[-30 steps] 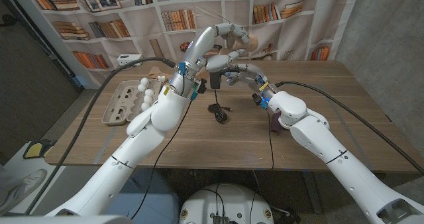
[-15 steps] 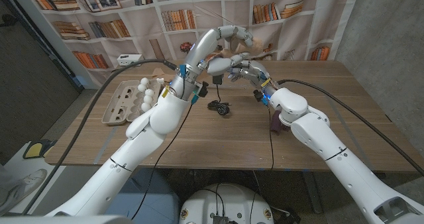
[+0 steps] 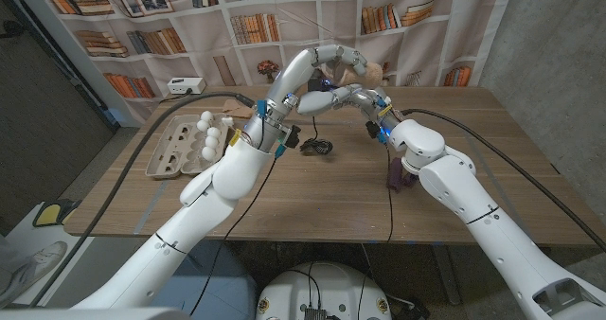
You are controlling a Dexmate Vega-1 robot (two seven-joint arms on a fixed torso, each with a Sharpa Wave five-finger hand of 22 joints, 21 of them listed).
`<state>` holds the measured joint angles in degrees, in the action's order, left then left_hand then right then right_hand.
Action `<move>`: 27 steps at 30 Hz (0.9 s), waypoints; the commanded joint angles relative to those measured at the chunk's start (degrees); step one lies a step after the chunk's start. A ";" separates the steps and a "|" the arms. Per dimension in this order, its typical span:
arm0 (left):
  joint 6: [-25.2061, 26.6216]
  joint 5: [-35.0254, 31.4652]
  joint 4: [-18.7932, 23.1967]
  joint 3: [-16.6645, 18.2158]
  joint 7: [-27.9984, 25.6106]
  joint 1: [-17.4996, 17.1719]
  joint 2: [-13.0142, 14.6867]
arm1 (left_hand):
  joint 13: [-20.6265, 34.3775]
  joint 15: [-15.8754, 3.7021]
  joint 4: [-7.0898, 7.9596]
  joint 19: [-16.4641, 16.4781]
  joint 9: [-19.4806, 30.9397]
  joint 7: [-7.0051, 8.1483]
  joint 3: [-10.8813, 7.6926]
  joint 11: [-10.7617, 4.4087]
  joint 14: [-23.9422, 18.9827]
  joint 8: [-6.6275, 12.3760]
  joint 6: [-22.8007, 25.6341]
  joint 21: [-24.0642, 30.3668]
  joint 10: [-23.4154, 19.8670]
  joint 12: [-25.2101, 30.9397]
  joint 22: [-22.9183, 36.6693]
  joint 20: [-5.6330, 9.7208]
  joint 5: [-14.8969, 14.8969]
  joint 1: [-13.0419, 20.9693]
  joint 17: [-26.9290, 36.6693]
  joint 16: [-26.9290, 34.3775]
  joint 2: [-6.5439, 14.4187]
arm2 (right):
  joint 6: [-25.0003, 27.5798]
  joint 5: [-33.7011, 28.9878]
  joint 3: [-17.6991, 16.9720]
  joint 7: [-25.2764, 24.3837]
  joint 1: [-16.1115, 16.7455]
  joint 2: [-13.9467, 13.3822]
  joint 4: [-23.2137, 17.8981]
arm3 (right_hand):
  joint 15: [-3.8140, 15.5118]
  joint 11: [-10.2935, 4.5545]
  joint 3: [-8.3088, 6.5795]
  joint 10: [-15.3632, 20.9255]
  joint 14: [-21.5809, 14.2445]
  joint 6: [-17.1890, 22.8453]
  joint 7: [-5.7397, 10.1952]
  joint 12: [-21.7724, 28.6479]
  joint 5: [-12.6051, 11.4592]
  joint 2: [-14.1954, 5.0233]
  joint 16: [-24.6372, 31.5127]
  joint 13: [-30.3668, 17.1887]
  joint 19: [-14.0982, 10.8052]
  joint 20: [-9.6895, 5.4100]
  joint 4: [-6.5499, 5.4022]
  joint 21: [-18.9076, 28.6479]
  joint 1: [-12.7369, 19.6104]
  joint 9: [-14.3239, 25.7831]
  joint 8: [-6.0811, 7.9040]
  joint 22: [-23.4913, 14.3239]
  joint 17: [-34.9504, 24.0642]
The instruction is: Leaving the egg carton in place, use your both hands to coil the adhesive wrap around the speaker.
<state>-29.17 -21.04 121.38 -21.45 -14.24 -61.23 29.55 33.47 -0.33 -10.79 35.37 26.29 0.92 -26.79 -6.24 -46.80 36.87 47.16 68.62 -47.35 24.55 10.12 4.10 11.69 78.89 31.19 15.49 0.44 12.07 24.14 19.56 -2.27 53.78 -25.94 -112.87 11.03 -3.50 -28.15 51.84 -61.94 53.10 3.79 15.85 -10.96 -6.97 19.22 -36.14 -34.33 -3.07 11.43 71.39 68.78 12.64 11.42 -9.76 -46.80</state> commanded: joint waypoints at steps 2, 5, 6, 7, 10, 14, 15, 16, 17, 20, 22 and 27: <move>-1.32 4.47 0.29 -1.13 1.57 -1.70 1.17 | 0.25 -10.60 0.97 -5.12 0.12 -0.38 -1.37 -0.06 -10.61 0.22 0.16 0.46 0.07 -0.06 0.23 4.66 -0.14 5.98 0.36 0.45 6.28 | 1.07 6.37 -4.28 1.21 0.17 2.16 -1.03 | 2.10 -2.23 -1.68 2.12 0.37 0.13 0.06 0.34 -0.10 -1.99 0.30 -0.82 0.22 -5.28 -1.82 0.38 2.06 0.25 0.09 -0.07 -0.23; -1.30 5.32 0.14 -1.34 1.98 -2.01 1.53 | 0.32 -10.61 0.96 -5.20 0.15 -0.34 -1.37 -0.05 -10.65 0.26 0.14 0.53 0.10 -0.04 0.24 4.68 -0.17 6.05 0.40 0.46 6.30 | 0.96 8.22 -5.03 2.10 0.24 2.71 -0.82 | 2.10 -2.19 -1.66 2.19 0.38 0.17 0.03 0.35 -0.08 -2.01 0.32 -0.83 0.23 -5.27 -1.85 0.40 2.07 0.25 0.10 -0.08 -0.27; -1.12 5.63 0.12 -1.39 2.10 -2.20 1.61 | 0.27 -10.62 0.94 -5.23 0.20 -0.34 -1.38 0.08 -10.64 0.27 0.06 0.54 0.05 -0.05 0.24 4.71 -0.17 6.09 0.41 0.45 6.30 | 0.82 8.23 -5.14 2.01 0.28 2.76 -0.97 | 2.09 -2.24 -1.65 2.14 0.40 0.15 0.10 0.35 -0.07 -2.03 0.30 -0.87 0.23 -5.27 -1.87 0.40 2.06 0.25 0.09 -0.08 -0.26; -1.04 5.80 0.02 -1.45 2.08 -2.39 1.62 | 0.21 -10.62 0.93 -5.26 0.19 -0.44 -1.37 0.21 -10.65 0.25 0.02 0.56 0.02 -0.08 0.24 4.73 -0.18 6.12 0.43 0.46 6.31 | 0.92 8.07 -5.25 1.56 0.43 2.73 -1.46 | 2.08 -2.25 -1.65 2.12 0.42 0.13 0.09 0.33 -0.07 -2.05 0.29 -0.87 0.24 -5.27 -1.89 0.41 2.07 0.25 0.09 -0.08 -0.25; -0.76 6.28 -0.31 -1.57 2.05 -3.00 1.69 | 0.10 -10.68 0.92 -5.29 0.19 -0.34 -1.34 0.24 -10.69 0.22 -0.12 0.66 0.04 -0.17 0.26 4.74 -0.21 6.18 0.48 0.48 6.30 | 0.57 8.70 -5.81 1.73 0.77 2.72 -2.23 | 2.13 -2.30 -1.58 2.14 0.46 0.22 0.14 0.30 -0.04 -1.98 0.28 -0.88 0.26 -5.27 -1.86 0.42 2.10 0.25 0.12 -0.08 -0.27; -0.32 6.49 -0.88 -1.83 2.10 -3.86 1.85 | 0.16 -10.70 0.96 -5.37 0.10 -0.26 -1.29 0.21 -10.69 0.27 0.03 0.84 0.09 -0.17 0.29 4.73 -0.27 6.21 0.52 0.44 6.32 | -0.20 8.42 -6.68 1.27 1.13 2.12 -3.77 | 2.15 -2.42 -1.54 1.99 0.56 0.17 0.09 0.28 -0.01 -1.99 0.19 -1.03 0.30 -5.28 -1.88 0.43 2.13 0.25 0.09 -0.07 -0.23; -0.19 6.53 -0.90 -1.86 2.18 -3.97 1.92 | 0.15 -10.71 0.96 -5.38 0.06 -0.41 -1.28 0.25 -10.69 0.26 0.06 0.88 0.12 -0.18 0.29 4.74 -0.27 6.23 0.53 0.44 6.32 | -0.04 8.68 -6.92 1.31 1.08 1.96 -3.98 | 2.15 -2.44 -1.54 1.94 0.55 0.16 0.10 0.25 -0.01 -2.00 0.21 -1.04 0.32 -5.29 -1.89 0.43 2.14 0.25 0.09 -0.07 -0.25; -0.06 6.52 -0.94 -1.86 2.19 -4.12 1.94 | 0.12 -10.70 0.96 -5.40 0.05 -0.47 -1.27 0.17 -10.70 0.26 0.04 0.92 0.03 -0.17 0.29 4.76 -0.28 6.25 0.54 0.44 6.31 | 0.00 8.91 -7.12 1.54 0.99 1.75 -4.04 | 2.15 -2.42 -1.54 1.95 0.56 0.18 0.10 0.24 -0.01 -2.00 0.20 -1.02 0.32 -5.30 -1.89 0.43 2.15 0.25 0.09 -0.07 -0.24; 0.02 6.49 -0.98 -1.84 2.16 -4.28 1.97 | 0.06 -10.70 0.96 -5.42 0.11 -0.41 -1.27 0.23 -10.70 0.29 0.00 0.95 0.01 -0.20 0.29 4.77 -0.28 6.27 0.55 0.43 6.31 | 0.13 9.30 -7.38 1.62 0.96 1.70 -4.11 | 2.15 -2.38 -1.54 1.89 0.60 0.16 0.08 0.23 -0.01 -2.01 0.17 -1.05 0.34 -5.32 -1.89 0.43 2.16 0.25 0.08 -0.07 -0.22; 0.04 5.71 -1.06 -1.51 1.73 -4.99 2.20 | 0.00 -10.69 0.97 -5.47 0.10 -0.49 -1.23 0.27 -10.73 0.32 0.02 1.04 -0.06 -0.22 0.30 4.80 -0.30 6.29 0.59 0.43 6.31 | 0.36 9.71 -8.08 1.53 0.93 1.28 -4.42 | 2.16 -2.45 -1.53 1.92 0.55 0.11 0.07 0.25 0.00 -1.99 0.24 -1.11 0.37 -5.35 -1.87 0.42 2.20 0.25 0.07 -0.07 -0.33; -0.07 2.51 -1.11 -0.84 0.24 -5.69 2.20 | 0.06 -10.66 0.98 -5.52 0.09 -0.56 -1.22 0.28 -10.73 0.34 0.04 1.10 0.08 -0.24 0.29 4.81 -0.30 6.31 0.61 0.41 6.30 | 0.64 10.64 -8.69 1.88 0.93 1.13 -4.43 | 2.13 -2.38 -1.52 2.06 0.62 0.09 0.19 0.27 0.01 -2.02 0.17 -1.08 0.40 -5.37 -1.89 0.42 2.20 0.25 0.06 -0.07 -0.27; 1.02 1.59 -1.53 -0.25 -0.19 -7.18 2.29 | 0.04 -10.59 1.01 -5.64 0.13 -0.54 -1.17 0.23 -10.73 0.40 0.04 1.25 -0.15 -0.16 0.29 4.82 -0.33 6.33 0.65 0.37 6.31 | 0.85 11.95 -9.80 2.27 1.06 0.82 -4.53 | 2.13 -2.38 -1.46 2.29 0.62 0.10 0.19 0.25 0.02 -2.04 0.14 -0.96 0.45 -5.37 -1.94 0.42 2.20 0.25 0.06 -0.06 -0.24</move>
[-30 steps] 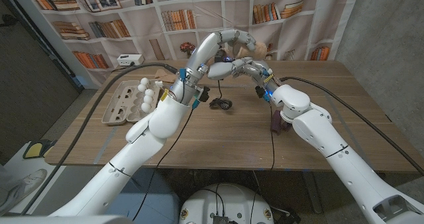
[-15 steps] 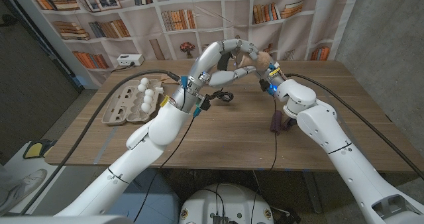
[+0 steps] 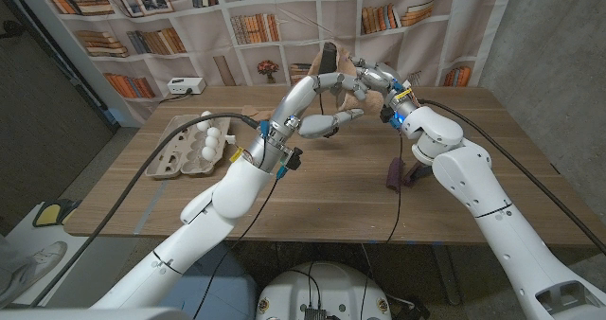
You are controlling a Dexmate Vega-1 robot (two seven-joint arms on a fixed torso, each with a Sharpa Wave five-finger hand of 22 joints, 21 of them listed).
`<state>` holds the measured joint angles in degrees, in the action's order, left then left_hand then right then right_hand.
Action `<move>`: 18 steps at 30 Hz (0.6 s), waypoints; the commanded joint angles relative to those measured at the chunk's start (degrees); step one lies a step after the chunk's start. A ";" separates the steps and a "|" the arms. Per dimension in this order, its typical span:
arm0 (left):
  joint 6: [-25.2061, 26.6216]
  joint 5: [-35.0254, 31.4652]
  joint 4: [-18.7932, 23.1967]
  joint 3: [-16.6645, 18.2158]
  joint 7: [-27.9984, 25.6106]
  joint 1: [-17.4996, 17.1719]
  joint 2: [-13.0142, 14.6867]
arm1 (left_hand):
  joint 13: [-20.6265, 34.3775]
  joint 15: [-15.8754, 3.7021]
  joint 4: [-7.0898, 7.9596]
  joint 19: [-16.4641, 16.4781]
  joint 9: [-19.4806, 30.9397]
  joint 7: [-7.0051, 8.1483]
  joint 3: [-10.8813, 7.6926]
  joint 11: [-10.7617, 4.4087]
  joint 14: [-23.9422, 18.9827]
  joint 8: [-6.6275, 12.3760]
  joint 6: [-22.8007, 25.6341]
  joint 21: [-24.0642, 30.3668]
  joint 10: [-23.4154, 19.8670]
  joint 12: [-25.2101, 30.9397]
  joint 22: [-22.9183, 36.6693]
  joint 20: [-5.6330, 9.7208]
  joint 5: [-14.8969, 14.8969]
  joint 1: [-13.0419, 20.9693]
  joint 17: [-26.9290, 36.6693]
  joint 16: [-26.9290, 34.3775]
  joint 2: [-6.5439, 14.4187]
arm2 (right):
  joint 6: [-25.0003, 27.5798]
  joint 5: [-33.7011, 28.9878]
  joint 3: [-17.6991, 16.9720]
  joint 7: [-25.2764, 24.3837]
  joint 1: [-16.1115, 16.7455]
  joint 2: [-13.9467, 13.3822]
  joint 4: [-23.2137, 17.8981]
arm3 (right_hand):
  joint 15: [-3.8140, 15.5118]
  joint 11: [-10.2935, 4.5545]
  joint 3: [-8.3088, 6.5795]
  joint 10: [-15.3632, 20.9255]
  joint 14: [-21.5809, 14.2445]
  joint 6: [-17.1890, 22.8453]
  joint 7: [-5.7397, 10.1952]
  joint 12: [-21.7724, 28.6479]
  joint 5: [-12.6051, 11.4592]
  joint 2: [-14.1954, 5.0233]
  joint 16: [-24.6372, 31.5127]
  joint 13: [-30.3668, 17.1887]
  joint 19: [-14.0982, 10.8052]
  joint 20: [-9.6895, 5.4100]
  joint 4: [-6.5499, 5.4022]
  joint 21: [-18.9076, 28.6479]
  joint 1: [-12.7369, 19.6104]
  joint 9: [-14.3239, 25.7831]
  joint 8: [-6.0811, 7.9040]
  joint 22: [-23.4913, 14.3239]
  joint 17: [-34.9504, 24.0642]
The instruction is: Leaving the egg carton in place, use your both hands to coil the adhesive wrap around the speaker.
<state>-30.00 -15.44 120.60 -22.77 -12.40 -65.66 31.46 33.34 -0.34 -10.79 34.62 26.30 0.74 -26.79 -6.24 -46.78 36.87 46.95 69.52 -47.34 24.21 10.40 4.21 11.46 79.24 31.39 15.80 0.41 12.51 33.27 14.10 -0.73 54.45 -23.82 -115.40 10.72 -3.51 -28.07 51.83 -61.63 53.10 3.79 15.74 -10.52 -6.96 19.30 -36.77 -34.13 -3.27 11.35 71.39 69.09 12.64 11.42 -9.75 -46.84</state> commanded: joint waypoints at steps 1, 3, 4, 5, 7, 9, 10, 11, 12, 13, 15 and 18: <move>2.08 -3.65 -0.87 1.07 -1.88 -2.97 0.41 | 0.17 -10.58 1.01 -4.92 0.19 -0.26 -1.17 0.29 -10.73 0.42 0.17 0.39 -0.11 0.16 0.01 4.73 -0.10 5.99 0.46 0.04 6.36 | 0.51 3.17 -4.57 0.76 0.43 -1.29 -2.02 | 2.45 -2.30 -1.53 2.25 0.28 0.07 0.25 0.32 -0.42 -2.04 0.09 -0.33 0.26 -5.16 -1.86 0.42 1.89 0.25 0.05 -0.07 -0.21; 2.44 -3.55 -1.10 1.08 -1.94 -3.41 0.30 | 0.22 -10.62 1.00 -4.96 0.15 -0.32 -1.15 0.25 -10.76 0.42 0.19 0.44 -0.11 0.19 0.01 4.73 -0.11 6.01 0.48 0.05 6.35 | 0.52 4.13 -5.03 1.27 0.49 -1.21 -1.88 | 2.42 -2.32 -1.50 2.20 0.21 0.09 0.21 0.31 -0.41 -2.06 0.15 -0.38 0.28 -5.16 -1.89 0.43 1.87 0.25 0.05 -0.07 -0.27; 2.55 -3.46 -1.23 1.06 -1.94 -3.59 0.28 | 0.22 -10.60 1.01 -4.99 0.11 -0.34 -1.14 0.23 -10.76 0.41 0.19 0.47 -0.04 0.16 0.01 4.74 -0.11 6.02 0.49 0.04 6.35 | 0.52 4.54 -5.21 1.43 0.53 -1.12 -1.82 | 2.41 -2.32 -1.50 2.24 0.25 0.08 0.18 0.32 -0.41 -2.08 0.10 -0.39 0.29 -5.16 -1.90 0.43 1.87 0.25 0.05 -0.07 -0.23; 2.63 -3.41 -1.36 1.05 -1.97 -3.79 0.24 | 0.27 -10.62 1.00 -5.02 0.10 -0.37 -1.13 0.14 -10.79 0.42 0.22 0.50 -0.06 0.20 0.01 4.75 -0.11 6.03 0.51 0.04 6.35 | 0.59 4.81 -5.41 1.41 0.56 -1.10 -1.88 | 2.42 -2.21 -1.50 2.33 0.26 0.06 0.16 0.33 -0.42 -2.09 0.12 -0.35 0.30 -5.16 -1.90 0.43 1.89 0.25 0.04 -0.07 -0.27; 2.91 -3.56 -1.53 1.04 -1.92 -4.13 0.29 | 0.24 -10.60 1.02 -5.06 0.08 -0.31 -1.11 0.12 -10.81 0.42 0.23 0.55 -0.07 0.19 0.01 4.76 -0.12 6.03 0.53 0.05 6.35 | 0.62 5.10 -5.73 1.40 0.63 -1.17 -2.07 | 2.44 -2.34 -1.48 2.26 0.30 0.06 0.19 0.31 -0.42 -2.08 0.08 -0.41 0.32 -5.16 -1.89 0.43 1.90 0.25 0.04 -0.07 -0.25; 3.31 -3.46 -1.74 1.03 -1.80 -4.49 0.30 | 0.28 -10.62 1.00 -5.09 0.09 -0.30 -1.12 0.13 -10.80 0.43 0.21 0.60 -0.13 0.23 0.01 4.78 -0.12 6.08 0.54 0.02 6.36 | 0.61 5.77 -6.10 1.74 0.71 -1.15 -2.13 | 2.42 -2.32 -1.47 2.17 0.30 0.10 0.14 0.31 -0.42 -2.10 0.07 -0.48 0.34 -5.16 -1.92 0.43 1.89 0.25 0.06 -0.07 -0.25; 3.48 -3.41 -1.87 1.05 -1.80 -4.70 0.28 | 0.27 -10.65 0.99 -5.11 0.09 -0.29 -1.12 0.10 -10.80 0.43 0.17 0.62 -0.14 0.23 0.01 4.79 -0.11 6.10 0.55 0.01 6.36 | 0.71 6.15 -6.30 1.84 0.79 -1.14 -2.25 | 2.44 -2.25 -1.46 2.26 0.34 0.13 0.14 0.32 -0.42 -2.09 0.04 -0.47 0.35 -5.16 -1.91 0.44 1.90 0.25 0.07 -0.07 -0.22; 3.68 -3.17 -2.00 1.08 -1.80 -4.93 0.22 | 0.29 -10.63 1.01 -5.13 0.14 -0.28 -1.10 0.12 -10.82 0.45 0.13 0.64 -0.09 0.23 0.01 4.78 -0.12 6.08 0.56 0.02 6.36 | 1.05 7.03 -6.57 2.07 0.84 -0.98 -2.28 | 2.44 -2.32 -1.45 2.21 0.34 0.13 0.16 0.32 -0.41 -2.08 0.04 -0.51 0.36 -5.16 -1.91 0.44 1.90 0.25 0.07 -0.07 -0.22; 3.69 -3.31 -2.18 1.13 -2.05 -5.10 0.11 | 0.35 -10.63 1.02 -5.16 0.14 -0.25 -1.09 0.21 -10.83 0.45 0.14 0.67 -0.02 0.23 0.01 4.78 -0.12 6.07 0.57 0.02 6.36 | 1.05 7.89 -6.83 3.02 0.88 -1.04 -2.09 | 2.45 -2.30 -1.44 2.25 0.32 0.17 0.13 0.33 -0.41 -2.08 0.05 -0.51 0.36 -5.15 -1.90 0.44 1.90 0.25 0.09 -0.07 -0.24; 3.69 -4.06 -2.29 1.28 -2.46 -5.21 0.07 | 0.30 -10.65 1.00 -5.20 0.11 -0.27 -1.08 0.13 -10.87 0.44 0.11 0.70 -0.09 0.23 0.00 4.81 -0.12 6.12 0.60 0.03 6.36 | 1.43 8.78 -7.07 3.36 0.95 -0.93 -2.07 | 2.44 -2.34 -1.43 2.07 0.31 0.12 0.15 0.27 -0.41 -2.09 0.05 -0.55 0.37 -5.15 -1.92 0.44 1.89 0.25 0.07 -0.07 -0.22; 3.59 -4.79 -2.42 1.40 -2.84 -5.23 -0.03 | 0.36 -10.59 1.01 -5.24 0.13 -0.11 -1.07 0.09 -10.83 0.46 0.10 0.76 -0.04 0.25 0.01 4.80 -0.11 6.12 0.60 -0.01 6.36 | 2.06 10.05 -7.43 3.81 1.04 -0.82 -2.13 | 2.46 -2.36 -1.41 2.21 0.29 0.20 0.12 0.26 -0.41 -2.08 0.06 -0.48 0.39 -5.13 -1.91 0.45 1.90 0.25 0.09 -0.08 -0.24; 4.15 -3.15 -2.91 1.24 -2.18 -4.99 -0.38 | 0.34 -10.59 1.03 -5.31 0.07 -0.23 -1.04 0.15 -10.83 0.43 0.05 0.84 -0.12 0.26 0.01 4.81 -0.12 6.12 0.62 -0.03 6.36 | 2.48 11.57 -7.86 4.59 1.11 -0.53 -2.13 | 2.48 -2.37 -1.36 2.27 0.21 0.19 0.15 0.23 -0.41 -2.06 0.09 -0.42 0.41 -5.12 -1.91 0.46 1.91 0.25 0.09 -0.08 -0.25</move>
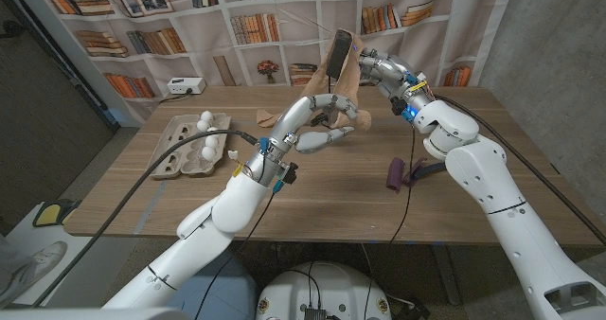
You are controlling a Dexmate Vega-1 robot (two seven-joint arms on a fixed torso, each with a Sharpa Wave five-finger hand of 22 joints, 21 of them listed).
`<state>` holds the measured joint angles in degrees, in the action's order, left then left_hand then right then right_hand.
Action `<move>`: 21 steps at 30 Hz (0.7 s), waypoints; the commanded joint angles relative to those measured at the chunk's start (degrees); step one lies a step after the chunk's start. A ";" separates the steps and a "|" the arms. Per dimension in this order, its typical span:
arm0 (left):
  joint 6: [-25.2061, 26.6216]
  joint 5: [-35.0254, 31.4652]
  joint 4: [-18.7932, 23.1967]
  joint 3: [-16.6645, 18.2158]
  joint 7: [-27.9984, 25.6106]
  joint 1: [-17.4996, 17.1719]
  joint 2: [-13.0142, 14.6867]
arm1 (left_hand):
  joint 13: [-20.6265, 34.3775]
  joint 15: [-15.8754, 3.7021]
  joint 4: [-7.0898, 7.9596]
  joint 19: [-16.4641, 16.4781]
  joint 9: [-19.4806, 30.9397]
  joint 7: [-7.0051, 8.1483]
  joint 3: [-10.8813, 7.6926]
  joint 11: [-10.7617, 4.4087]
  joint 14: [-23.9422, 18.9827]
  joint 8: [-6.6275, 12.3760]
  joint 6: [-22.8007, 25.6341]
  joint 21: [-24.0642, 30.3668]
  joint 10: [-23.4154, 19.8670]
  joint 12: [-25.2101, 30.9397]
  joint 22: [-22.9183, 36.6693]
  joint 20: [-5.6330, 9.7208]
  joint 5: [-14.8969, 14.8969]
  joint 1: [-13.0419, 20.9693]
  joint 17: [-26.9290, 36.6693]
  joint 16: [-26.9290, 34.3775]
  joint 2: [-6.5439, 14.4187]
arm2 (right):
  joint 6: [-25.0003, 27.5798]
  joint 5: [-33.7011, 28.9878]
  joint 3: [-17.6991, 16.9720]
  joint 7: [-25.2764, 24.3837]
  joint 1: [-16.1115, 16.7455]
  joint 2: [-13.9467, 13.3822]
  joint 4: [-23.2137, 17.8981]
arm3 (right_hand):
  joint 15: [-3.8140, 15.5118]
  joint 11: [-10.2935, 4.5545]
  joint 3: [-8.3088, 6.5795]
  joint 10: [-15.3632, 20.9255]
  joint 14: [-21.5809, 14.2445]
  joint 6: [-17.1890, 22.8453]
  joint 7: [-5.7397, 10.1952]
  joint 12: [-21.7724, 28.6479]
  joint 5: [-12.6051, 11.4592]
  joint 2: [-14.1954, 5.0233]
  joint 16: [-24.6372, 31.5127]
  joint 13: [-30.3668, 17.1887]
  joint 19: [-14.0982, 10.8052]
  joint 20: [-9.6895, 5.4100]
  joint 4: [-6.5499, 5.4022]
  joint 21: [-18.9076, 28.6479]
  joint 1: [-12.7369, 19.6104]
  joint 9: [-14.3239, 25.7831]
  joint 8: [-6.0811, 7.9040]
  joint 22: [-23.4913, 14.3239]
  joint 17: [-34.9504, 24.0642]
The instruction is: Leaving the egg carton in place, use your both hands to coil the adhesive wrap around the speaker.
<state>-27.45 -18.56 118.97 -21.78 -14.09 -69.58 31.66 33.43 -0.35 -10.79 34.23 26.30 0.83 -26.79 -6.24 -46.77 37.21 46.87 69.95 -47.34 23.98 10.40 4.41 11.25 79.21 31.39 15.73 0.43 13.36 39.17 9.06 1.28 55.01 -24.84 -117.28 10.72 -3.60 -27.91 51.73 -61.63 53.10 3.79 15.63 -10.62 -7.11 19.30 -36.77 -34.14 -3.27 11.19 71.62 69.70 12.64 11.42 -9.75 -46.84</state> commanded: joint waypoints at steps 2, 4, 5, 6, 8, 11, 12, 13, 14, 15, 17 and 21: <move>2.17 0.56 -1.80 0.09 -0.09 -0.85 -0.79 | 0.24 -10.58 1.04 -4.95 0.05 -0.28 -1.04 0.22 -10.80 0.12 0.21 0.46 -0.11 0.48 0.01 4.61 0.10 6.14 0.62 0.00 6.34 | 1.59 5.52 -2.87 2.70 0.56 0.31 -0.52 | 2.45 -2.31 -1.53 2.32 0.26 0.20 0.09 0.32 -0.32 -1.95 0.05 -0.46 0.43 -5.11 -1.76 0.23 1.32 0.26 0.09 -0.08 -0.23; 2.58 0.98 -2.29 -0.13 0.32 -0.59 -0.94 | 0.22 -10.56 1.06 -4.97 0.01 -0.33 -1.02 0.18 -10.81 0.12 0.26 0.49 -0.14 0.48 0.01 4.61 0.10 6.12 0.63 -0.01 6.34 | 2.00 6.00 -3.06 2.68 0.58 0.30 -0.77 | 2.45 -2.32 -1.52 2.26 0.29 0.25 0.12 0.28 -0.32 -1.94 0.02 -0.46 0.44 -5.10 -1.75 0.24 1.33 0.25 0.10 -0.08 -0.22; 2.71 0.66 -2.47 -0.23 0.41 -0.39 -0.96 | 0.21 -10.54 1.07 -5.00 -0.03 -0.39 -1.01 0.21 -10.82 0.14 0.32 0.54 -0.10 0.45 0.01 4.61 0.10 6.12 0.65 -0.01 6.35 | 2.18 6.22 -3.17 2.60 0.62 0.34 -0.91 | 2.45 -2.41 -1.51 2.33 0.29 0.20 0.11 0.28 -0.32 -1.95 0.00 -0.43 0.45 -5.10 -1.76 0.24 1.32 0.25 0.08 -0.08 -0.18; 2.83 0.52 -2.64 -0.37 0.58 -0.18 -1.00 | 0.19 -10.54 1.06 -5.03 -0.07 -0.44 -1.00 0.17 -10.82 0.13 0.33 0.57 -0.13 0.46 0.01 4.62 0.10 6.13 0.66 -0.01 6.36 | 2.34 6.45 -3.30 2.55 0.66 0.36 -1.03 | 2.47 -2.34 -1.50 2.39 0.23 0.19 0.12 0.27 -0.32 -1.92 0.05 -0.39 0.46 -5.10 -1.74 0.24 1.34 0.25 0.08 -0.08 -0.25; 2.88 0.45 -3.07 -0.67 0.77 0.24 -1.24 | 0.19 -10.53 1.06 -5.07 -0.05 -0.40 -1.00 0.22 -10.80 0.16 0.35 0.61 -0.15 0.46 0.01 4.62 0.10 6.14 0.66 -0.04 6.36 | 2.28 6.50 -3.41 2.75 0.79 0.25 -1.17 | 2.48 -2.35 -1.50 2.54 0.27 0.20 0.10 0.28 -0.33 -1.92 0.03 -0.33 0.47 -5.10 -1.72 0.25 1.37 0.26 0.08 -0.08 -0.25; 3.09 0.35 -3.74 -1.17 1.16 0.85 -1.60 | 0.16 -10.45 1.11 -5.14 -0.08 -0.48 -0.94 0.16 -10.89 0.17 0.35 0.70 -0.24 0.48 0.01 4.62 0.09 6.09 0.72 0.00 6.37 | 2.44 6.49 -3.40 2.77 1.10 0.05 -1.62 | 2.48 -2.29 -1.50 2.44 0.30 0.24 0.11 0.28 -0.34 -1.92 -0.01 -0.42 0.49 -5.09 -1.71 0.26 1.39 0.26 0.09 -0.08 -0.23; 3.31 0.50 -3.96 -1.40 1.59 1.11 -1.64 | 0.22 -10.44 1.13 -5.16 -0.08 -0.46 -0.91 0.19 -10.92 0.17 0.34 0.74 -0.19 0.50 0.01 4.62 0.07 6.07 0.74 0.01 6.38 | 2.54 6.62 -3.34 2.87 1.20 0.03 -1.72 | 2.45 -2.31 -1.48 2.42 0.25 0.25 0.14 0.29 -0.33 -1.94 0.03 -0.45 0.49 -5.09 -1.74 0.26 1.37 0.26 0.09 -0.08 -0.26; 3.43 0.69 -4.29 -1.67 1.94 1.39 -1.76 | 0.27 -10.42 1.08 -5.19 -0.05 -0.36 -0.94 0.10 -10.88 0.18 0.32 0.75 -0.16 0.52 0.00 4.64 0.06 6.13 0.74 -0.03 6.38 | 2.98 7.25 -3.39 2.91 1.25 0.15 -1.82 | 2.45 -2.30 -1.48 2.38 0.26 0.23 0.12 0.29 -0.34 -1.95 0.01 -0.48 0.49 -5.08 -1.75 0.26 1.37 0.26 0.09 -0.09 -0.24; 3.60 0.85 -4.61 -1.97 2.29 1.66 -1.91 | 0.30 -10.43 1.03 -5.22 -0.05 -0.26 -0.97 0.09 -10.85 0.22 0.40 0.74 -0.15 0.53 -0.01 4.67 0.06 6.21 0.73 -0.05 6.38 | 3.02 7.41 -3.31 3.18 1.27 0.13 -1.83 | 2.46 -2.31 -1.47 2.35 0.24 0.25 0.12 0.30 -0.34 -1.95 0.03 -0.54 0.50 -5.08 -1.74 0.27 1.37 0.26 0.09 -0.09 -0.25; 3.67 1.18 -5.02 -2.31 2.70 1.97 -2.09 | 0.34 -10.45 0.98 -5.26 -0.05 -0.30 -1.01 0.03 -10.82 0.23 0.38 0.74 -0.23 0.58 -0.02 4.70 0.05 6.29 0.73 -0.08 6.39 | 3.05 7.37 -3.25 3.06 1.36 0.17 -1.99 | 2.47 -2.34 -1.46 2.28 0.25 0.24 0.08 0.28 -0.34 -1.93 0.03 -0.57 0.50 -5.07 -1.73 0.27 1.38 0.26 0.08 -0.09 -0.26; 3.63 1.12 -5.92 -2.99 3.17 2.64 -2.45 | 0.29 -10.48 0.92 -5.33 0.03 -0.27 -1.06 0.08 -10.71 0.28 0.37 0.75 -0.10 0.50 -0.03 4.71 0.04 6.40 0.71 -0.15 6.38 | 3.41 8.09 -3.27 3.16 1.46 0.39 -2.18 | 2.47 -2.32 -1.46 2.35 0.26 0.28 0.09 0.26 -0.34 -1.94 0.00 -0.51 0.51 -5.06 -1.73 0.28 1.39 0.26 0.10 -0.09 -0.23; 3.77 1.30 -8.21 -4.53 4.15 4.15 -3.60 | 0.38 -10.45 0.94 -5.43 0.04 -0.36 -1.06 0.00 -10.70 0.31 0.35 0.84 -0.11 0.55 -0.03 4.73 -0.01 6.48 0.75 -0.17 6.42 | 4.33 10.51 -3.03 5.25 1.34 0.77 -1.91 | 2.45 -2.25 -1.41 2.41 0.16 0.31 0.12 0.24 -0.35 -1.96 0.05 -0.49 0.53 -5.05 -1.77 0.30 1.37 0.26 0.10 -0.09 -0.27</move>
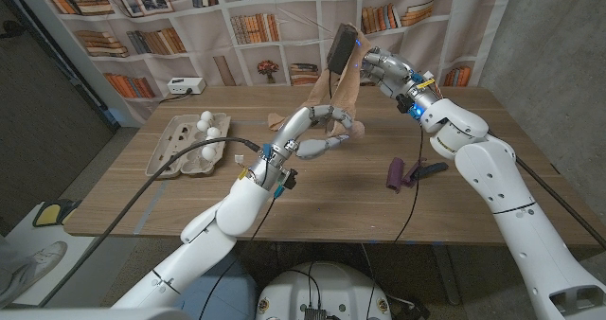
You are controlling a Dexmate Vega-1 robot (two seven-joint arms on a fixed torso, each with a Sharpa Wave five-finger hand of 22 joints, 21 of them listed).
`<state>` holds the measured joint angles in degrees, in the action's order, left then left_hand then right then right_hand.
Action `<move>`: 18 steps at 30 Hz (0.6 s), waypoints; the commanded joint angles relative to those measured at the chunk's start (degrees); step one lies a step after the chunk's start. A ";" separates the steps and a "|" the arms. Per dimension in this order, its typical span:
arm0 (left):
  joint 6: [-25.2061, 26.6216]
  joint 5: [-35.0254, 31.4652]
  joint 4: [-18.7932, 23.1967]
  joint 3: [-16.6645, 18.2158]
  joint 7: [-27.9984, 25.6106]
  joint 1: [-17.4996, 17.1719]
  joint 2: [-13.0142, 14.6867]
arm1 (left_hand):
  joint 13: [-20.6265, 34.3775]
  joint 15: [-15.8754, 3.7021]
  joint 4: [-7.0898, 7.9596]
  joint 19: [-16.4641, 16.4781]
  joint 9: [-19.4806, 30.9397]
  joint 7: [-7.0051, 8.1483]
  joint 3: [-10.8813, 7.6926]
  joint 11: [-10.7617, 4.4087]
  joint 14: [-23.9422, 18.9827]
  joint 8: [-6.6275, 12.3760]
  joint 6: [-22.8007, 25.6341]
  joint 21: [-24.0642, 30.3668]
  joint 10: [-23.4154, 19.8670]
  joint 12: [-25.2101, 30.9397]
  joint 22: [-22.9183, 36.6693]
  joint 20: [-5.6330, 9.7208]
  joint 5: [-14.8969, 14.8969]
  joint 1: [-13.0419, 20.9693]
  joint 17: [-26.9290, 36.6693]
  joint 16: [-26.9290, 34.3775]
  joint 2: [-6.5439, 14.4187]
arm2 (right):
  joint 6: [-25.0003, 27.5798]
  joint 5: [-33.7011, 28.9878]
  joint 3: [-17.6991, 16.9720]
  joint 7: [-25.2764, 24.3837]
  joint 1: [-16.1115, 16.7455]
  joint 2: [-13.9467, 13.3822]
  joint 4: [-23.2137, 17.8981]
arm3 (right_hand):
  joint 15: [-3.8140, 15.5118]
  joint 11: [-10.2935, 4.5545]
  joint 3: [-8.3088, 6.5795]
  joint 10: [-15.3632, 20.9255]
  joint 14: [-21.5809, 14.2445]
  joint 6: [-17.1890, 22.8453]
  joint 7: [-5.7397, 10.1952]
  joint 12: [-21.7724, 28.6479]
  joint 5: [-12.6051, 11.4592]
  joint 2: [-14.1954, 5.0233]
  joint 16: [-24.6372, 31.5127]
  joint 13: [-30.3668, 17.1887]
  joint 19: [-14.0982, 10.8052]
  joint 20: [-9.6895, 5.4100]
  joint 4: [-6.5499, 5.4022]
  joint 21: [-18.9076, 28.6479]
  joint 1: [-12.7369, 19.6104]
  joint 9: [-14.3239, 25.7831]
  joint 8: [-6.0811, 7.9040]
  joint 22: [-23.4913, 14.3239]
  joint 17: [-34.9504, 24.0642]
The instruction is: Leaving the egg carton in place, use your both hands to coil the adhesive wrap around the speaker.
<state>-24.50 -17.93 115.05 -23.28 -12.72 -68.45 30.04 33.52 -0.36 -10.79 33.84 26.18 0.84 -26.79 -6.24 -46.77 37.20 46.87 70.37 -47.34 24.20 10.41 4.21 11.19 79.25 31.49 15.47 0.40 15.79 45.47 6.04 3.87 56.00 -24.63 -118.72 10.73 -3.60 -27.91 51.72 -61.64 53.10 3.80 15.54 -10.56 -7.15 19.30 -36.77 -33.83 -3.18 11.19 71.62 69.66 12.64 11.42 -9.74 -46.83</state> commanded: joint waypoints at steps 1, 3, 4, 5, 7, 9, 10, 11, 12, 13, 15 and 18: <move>0.73 0.53 -4.75 -3.30 2.86 3.31 -2.22 | 0.30 -10.43 0.94 -5.05 0.16 -0.33 -1.06 0.06 -10.71 0.31 0.33 0.43 -0.18 0.36 -0.04 4.94 0.03 6.47 0.66 0.10 6.46 | 2.14 4.67 0.01 2.86 0.29 0.70 -0.49 | 2.46 -2.27 -1.41 2.46 0.15 0.30 0.11 0.35 -0.42 -1.92 0.06 -0.49 0.23 -5.14 -1.76 0.30 1.42 0.26 0.09 -0.09 -0.30; 0.70 0.33 -5.43 -3.67 3.06 3.76 -2.57 | 0.33 -10.42 0.95 -5.09 0.16 -0.40 -1.05 0.05 -10.72 0.34 0.35 0.46 -0.14 0.36 -0.04 4.95 0.01 6.48 0.68 0.11 6.46 | 2.17 5.11 0.11 3.82 0.20 0.66 -0.48 | 2.48 -2.28 -1.40 2.44 0.22 0.24 0.15 0.30 -0.42 -1.89 0.01 -0.47 0.24 -5.14 -1.73 0.32 1.45 0.26 0.06 -0.10 -0.28; 0.71 0.34 -5.75 -3.82 3.18 3.95 -2.75 | 0.34 -10.41 0.96 -5.12 0.14 -0.39 -1.04 0.01 -10.72 0.32 0.32 0.49 -0.14 0.36 -0.04 4.95 0.00 6.50 0.69 0.10 6.47 | 1.96 5.03 0.18 4.39 0.14 0.53 -0.49 | 2.48 -2.36 -1.40 2.48 0.16 0.27 0.14 0.30 -0.43 -1.89 0.07 -0.47 0.25 -5.14 -1.73 0.32 1.45 0.26 0.08 -0.10 -0.35; 0.75 0.45 -6.07 -3.95 3.29 4.10 -2.95 | 0.29 -10.42 0.93 -5.17 0.16 -0.16 -1.06 0.05 -10.73 0.38 0.41 0.50 -0.17 0.33 -0.04 4.98 -0.01 6.56 0.71 0.11 6.47 | 2.23 5.58 0.07 4.45 0.15 0.69 -0.63 | 2.45 -2.43 -1.40 2.44 0.23 0.29 0.20 0.29 -0.43 -1.94 -0.01 -0.48 0.26 -5.14 -1.76 0.33 1.44 0.26 0.08 -0.10 -0.28; 0.82 0.42 -6.38 -4.03 3.41 4.24 -3.16 | 0.30 -10.43 0.94 -5.22 0.19 -0.08 -1.05 0.16 -10.71 0.40 0.36 0.53 -0.25 0.37 -0.05 5.00 -0.02 6.59 0.73 0.10 6.46 | 2.34 5.87 0.01 4.68 0.15 0.74 -0.72 | 2.44 -2.41 -1.38 2.48 0.23 0.21 0.26 0.25 -0.43 -1.95 -0.04 -0.42 0.27 -5.14 -1.79 0.33 1.42 0.25 0.04 -0.09 -0.24; 1.06 0.57 -7.44 -4.40 3.73 4.77 -3.65 | 0.32 -10.45 0.95 -5.25 0.17 -0.07 -1.04 0.10 -10.68 0.42 0.38 0.58 -0.25 0.36 -0.04 5.00 -0.04 6.61 0.74 0.08 6.46 | 3.09 7.19 -0.28 4.84 0.20 0.94 -1.18 | 2.46 -2.41 -1.37 2.44 0.16 0.22 0.27 0.24 -0.43 -1.93 0.03 -0.45 0.28 -5.14 -1.78 0.34 1.42 0.25 0.05 -0.09 -0.32; 1.15 0.59 -7.76 -4.50 3.83 4.92 -3.83 | 0.30 -10.46 0.98 -5.26 0.19 -0.15 -1.02 0.07 -10.67 0.40 0.30 0.61 -0.21 0.33 -0.03 4.99 -0.05 6.59 0.74 0.08 6.46 | 3.07 7.17 -0.31 4.94 0.24 0.89 -1.37 | 2.46 -2.38 -1.36 2.43 0.18 0.22 0.27 0.25 -0.43 -1.93 0.01 -0.48 0.29 -5.14 -1.78 0.34 1.43 0.25 0.05 -0.09 -0.30; 1.18 0.64 -8.10 -4.60 3.92 5.08 -4.01 | 0.30 -10.46 0.99 -5.28 0.18 -0.12 -1.01 0.02 -10.68 0.40 0.30 0.63 -0.24 0.34 -0.03 4.99 -0.06 6.59 0.75 0.08 6.46 | 3.04 7.11 -0.33 5.06 0.30 0.78 -1.62 | 2.46 -2.48 -1.36 2.55 0.21 0.24 0.23 0.28 -0.43 -1.93 -0.02 -0.46 0.29 -5.14 -1.78 0.35 1.43 0.25 0.06 -0.10 -0.28; 1.22 0.62 -8.41 -4.70 4.02 5.24 -4.15 | 0.34 -10.46 0.99 -5.30 0.16 -0.14 -1.00 0.04 -10.70 0.43 0.40 0.65 -0.21 0.35 -0.03 5.00 -0.07 6.59 0.77 0.09 6.46 | 3.40 7.82 -0.48 5.26 0.31 0.86 -1.72 | 2.48 -2.30 -1.34 2.55 0.17 0.25 0.17 0.27 -0.43 -1.91 0.01 -0.46 0.29 -5.13 -1.76 0.35 1.43 0.25 0.06 -0.10 -0.31; 1.23 0.70 -8.74 -4.80 4.13 5.38 -4.32 | 0.37 -10.46 1.00 -5.32 0.16 -0.20 -0.99 0.09 -10.72 0.44 0.37 0.67 -0.19 0.36 -0.03 5.01 -0.07 6.60 0.79 0.11 6.46 | 3.60 8.25 -0.58 5.39 0.34 0.92 -1.87 | 2.47 -2.41 -1.33 2.52 0.22 0.24 0.18 0.24 -0.44 -1.90 -0.05 -0.44 0.30 -5.12 -1.77 0.36 1.43 0.25 0.05 -0.10 -0.26; 1.31 0.96 -9.36 -5.02 4.48 5.67 -4.61 | 0.36 -10.47 1.00 -5.36 0.20 -0.22 -0.98 0.02 -10.76 0.47 0.37 0.70 -0.26 0.38 -0.03 5.03 -0.08 6.63 0.82 0.14 6.47 | 3.40 7.84 -0.61 5.56 0.39 0.59 -2.40 | 2.48 -2.30 -1.31 2.56 0.18 0.23 0.18 0.24 -0.44 -1.90 -0.03 -0.43 0.30 -5.11 -1.77 0.37 1.43 0.25 0.05 -0.10 -0.26; 1.28 0.95 -10.09 -5.26 4.80 5.98 -4.86 | 0.31 -10.44 1.04 -5.39 0.13 -0.28 -0.94 0.00 -10.75 0.46 0.39 0.76 -0.31 0.36 -0.02 5.02 -0.10 6.59 0.84 0.12 6.47 | 3.80 8.52 -0.97 5.33 0.59 0.58 -3.12 | 2.50 -2.35 -1.30 2.63 0.15 0.18 0.17 0.24 -0.45 -1.87 -0.01 -0.43 0.32 -5.11 -1.72 0.38 1.47 0.25 0.02 -0.10 -0.31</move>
<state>-23.56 -17.36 108.26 -27.16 -9.36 -64.16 26.72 33.61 -0.45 -10.79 33.33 26.18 0.83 -26.79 -6.24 -46.67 37.20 46.89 70.79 -47.34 24.11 10.42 4.52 11.02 79.26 31.93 15.18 0.39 18.46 51.68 5.78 8.05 56.26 -23.94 -120.01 10.73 -3.61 -27.67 51.72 -61.64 53.10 3.80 15.51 -10.62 -7.22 19.30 -36.77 -33.83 -3.17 10.95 71.61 69.59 12.64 11.42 -9.74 -46.83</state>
